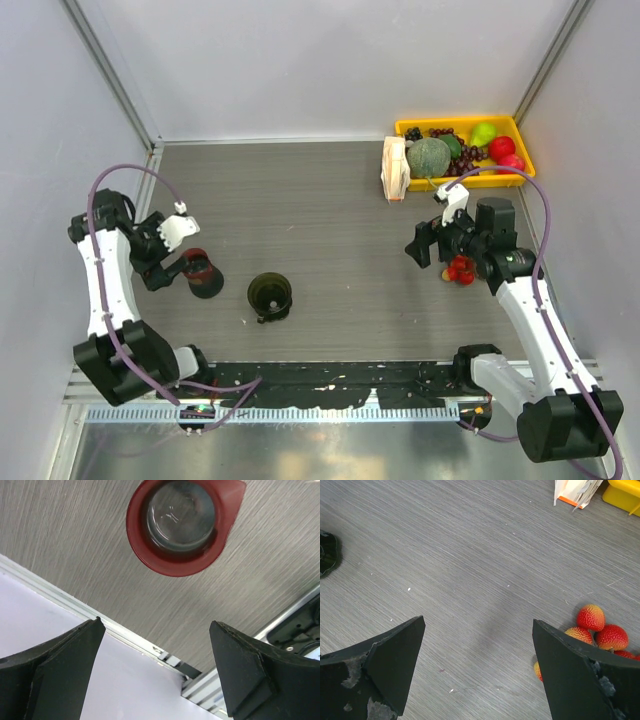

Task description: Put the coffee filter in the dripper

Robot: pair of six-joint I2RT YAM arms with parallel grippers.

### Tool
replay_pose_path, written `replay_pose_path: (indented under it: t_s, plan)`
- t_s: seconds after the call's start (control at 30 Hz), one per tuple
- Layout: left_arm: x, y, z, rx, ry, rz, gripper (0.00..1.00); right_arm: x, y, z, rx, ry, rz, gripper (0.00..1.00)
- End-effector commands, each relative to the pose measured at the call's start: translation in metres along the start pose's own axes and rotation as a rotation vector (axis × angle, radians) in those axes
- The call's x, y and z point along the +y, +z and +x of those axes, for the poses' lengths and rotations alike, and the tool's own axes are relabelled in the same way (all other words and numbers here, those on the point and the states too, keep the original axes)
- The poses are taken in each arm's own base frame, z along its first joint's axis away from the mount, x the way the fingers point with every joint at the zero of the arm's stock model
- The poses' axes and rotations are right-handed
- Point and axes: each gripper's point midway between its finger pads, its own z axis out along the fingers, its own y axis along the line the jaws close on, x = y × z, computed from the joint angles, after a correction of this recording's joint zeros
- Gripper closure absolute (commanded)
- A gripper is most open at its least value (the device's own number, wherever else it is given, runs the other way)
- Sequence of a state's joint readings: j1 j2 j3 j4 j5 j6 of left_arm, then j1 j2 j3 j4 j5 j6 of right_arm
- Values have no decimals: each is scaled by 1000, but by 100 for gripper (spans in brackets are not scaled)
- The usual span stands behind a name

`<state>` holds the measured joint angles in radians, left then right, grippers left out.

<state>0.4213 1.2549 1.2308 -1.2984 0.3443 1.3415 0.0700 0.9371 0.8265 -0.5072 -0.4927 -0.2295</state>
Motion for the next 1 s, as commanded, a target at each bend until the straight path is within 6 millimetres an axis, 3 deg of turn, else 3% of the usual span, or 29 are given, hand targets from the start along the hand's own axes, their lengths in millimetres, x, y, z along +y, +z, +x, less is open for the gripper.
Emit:
replay_pose_path:
  t_s: [0.0, 0.3, 0.67, 0.8, 0.97]
  plan:
    - [23, 12, 3, 8, 89, 0, 1, 3, -3, -15, -41, -31, -17, 5]
    - [38, 41, -26, -102, 3, 70, 1, 4, 0, -12, -28, -27, -35, 5]
    - [12, 72, -59, -221, -105, 187, 1, 4, 2, -10, -21, -22, -40, 4]
    - [-3, 80, -67, -222, -76, 229, 3, 4, 2, -10, -19, -20, -39, 5]
    - [-6, 89, -77, -216, -10, 197, 3, 3, 3, -10, -21, -21, -40, 5]
